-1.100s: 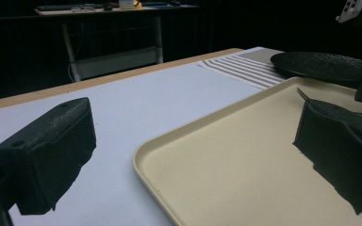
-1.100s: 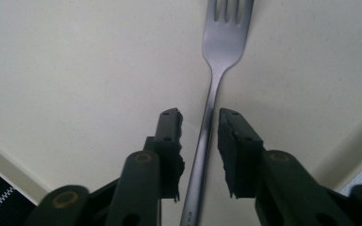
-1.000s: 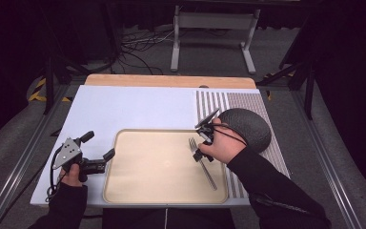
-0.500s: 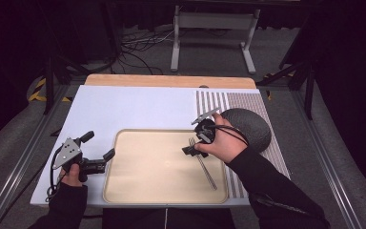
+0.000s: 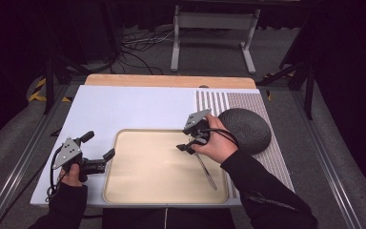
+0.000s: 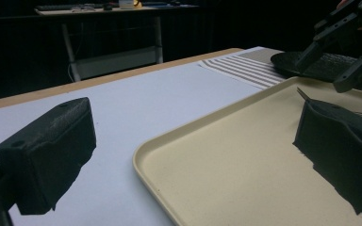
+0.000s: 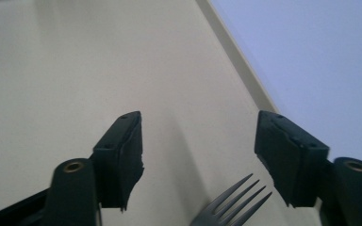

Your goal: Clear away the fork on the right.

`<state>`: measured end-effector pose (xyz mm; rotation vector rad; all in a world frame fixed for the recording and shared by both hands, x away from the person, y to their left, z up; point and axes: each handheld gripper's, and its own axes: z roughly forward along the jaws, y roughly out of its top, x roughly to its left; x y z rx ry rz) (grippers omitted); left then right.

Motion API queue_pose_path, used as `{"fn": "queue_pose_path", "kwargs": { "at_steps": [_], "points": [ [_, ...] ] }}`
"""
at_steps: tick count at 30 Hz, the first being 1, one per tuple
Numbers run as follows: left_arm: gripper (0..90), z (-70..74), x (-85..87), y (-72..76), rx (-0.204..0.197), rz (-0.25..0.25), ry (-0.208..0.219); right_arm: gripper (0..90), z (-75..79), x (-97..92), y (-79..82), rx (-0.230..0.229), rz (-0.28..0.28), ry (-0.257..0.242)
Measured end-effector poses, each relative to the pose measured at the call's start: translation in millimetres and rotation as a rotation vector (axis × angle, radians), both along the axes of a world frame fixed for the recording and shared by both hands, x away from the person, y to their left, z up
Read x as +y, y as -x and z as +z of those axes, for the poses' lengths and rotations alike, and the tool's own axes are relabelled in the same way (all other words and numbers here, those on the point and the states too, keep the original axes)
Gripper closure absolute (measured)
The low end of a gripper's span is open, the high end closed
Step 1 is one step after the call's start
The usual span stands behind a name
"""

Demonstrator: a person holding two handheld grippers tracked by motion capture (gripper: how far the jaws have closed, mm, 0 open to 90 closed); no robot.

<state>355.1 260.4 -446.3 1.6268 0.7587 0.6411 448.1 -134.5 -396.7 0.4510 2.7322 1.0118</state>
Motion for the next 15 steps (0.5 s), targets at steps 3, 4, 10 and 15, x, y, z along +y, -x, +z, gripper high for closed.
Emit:
{"fn": "queue_pose_path", "kwargs": {
  "at_steps": [3, 4, 10, 15],
  "points": [
    [0.2, 0.0, 0.0, -0.2, -0.002, -0.001, -0.001, 47.1, -4.0, -0.4, -5.4, -0.018, 0.038, -0.001],
    [0.2, 0.0, 0.0, -0.2, -0.002, -0.001, -0.001, 47.1, -4.0, -0.4, -5.4, -0.018, 0.038, -0.001],
    [0.2, 0.0, 0.1, -0.1, 0.0, -0.001, 0.001, 63.2, -12.0, -1.2, -13.7, -0.054, 0.105, 0.037],
    [0.2, 0.0, 0.1, 0.0, -0.001, -0.001, 0.001, 74.8, -20.0, -1.3, -18.3, -0.082, 0.168, 0.077]
  ]
}}
